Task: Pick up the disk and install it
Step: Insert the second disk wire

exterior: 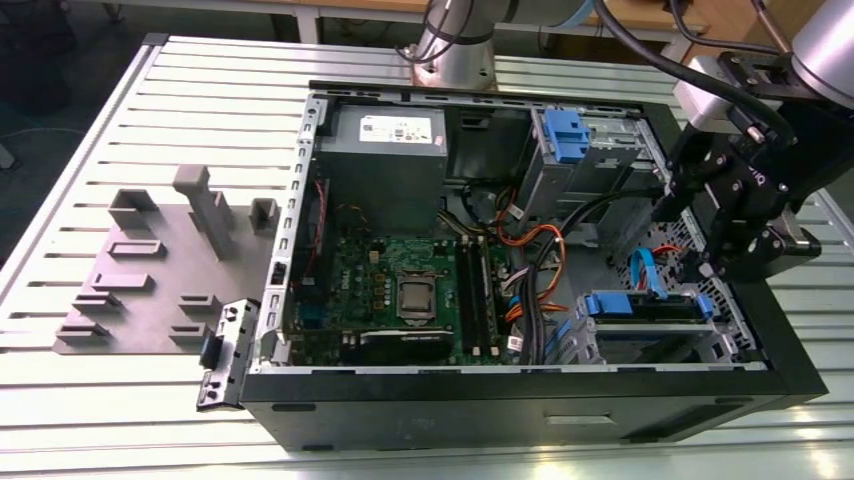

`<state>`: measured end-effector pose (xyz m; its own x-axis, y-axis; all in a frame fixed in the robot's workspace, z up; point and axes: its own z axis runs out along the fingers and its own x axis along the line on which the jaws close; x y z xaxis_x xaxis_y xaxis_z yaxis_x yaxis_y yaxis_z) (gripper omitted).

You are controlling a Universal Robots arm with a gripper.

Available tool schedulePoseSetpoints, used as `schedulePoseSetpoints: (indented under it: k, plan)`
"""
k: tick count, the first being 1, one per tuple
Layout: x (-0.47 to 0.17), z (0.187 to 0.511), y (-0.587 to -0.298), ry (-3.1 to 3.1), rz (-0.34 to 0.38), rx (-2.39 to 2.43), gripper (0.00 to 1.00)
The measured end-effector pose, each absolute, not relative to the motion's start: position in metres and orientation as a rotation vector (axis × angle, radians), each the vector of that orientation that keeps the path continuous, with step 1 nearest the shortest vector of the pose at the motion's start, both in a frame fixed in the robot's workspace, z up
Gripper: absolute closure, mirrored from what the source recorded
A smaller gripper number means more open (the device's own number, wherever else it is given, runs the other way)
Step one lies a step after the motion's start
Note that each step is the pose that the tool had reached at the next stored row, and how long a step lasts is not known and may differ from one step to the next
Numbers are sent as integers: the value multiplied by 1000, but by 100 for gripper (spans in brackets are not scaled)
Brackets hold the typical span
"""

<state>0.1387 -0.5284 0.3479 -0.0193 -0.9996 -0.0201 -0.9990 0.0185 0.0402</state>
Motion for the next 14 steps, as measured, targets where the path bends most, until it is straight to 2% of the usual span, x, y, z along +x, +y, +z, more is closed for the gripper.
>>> schedulePoseSetpoints:
  k: [1, 2, 14]
  plan:
    - [139, 348, -528, -2232, -67, 2190, 34]
    - [139, 348, -528, -2232, -67, 2190, 28]
    - [148, 343, -528, -2231, -70, 2189, 28]
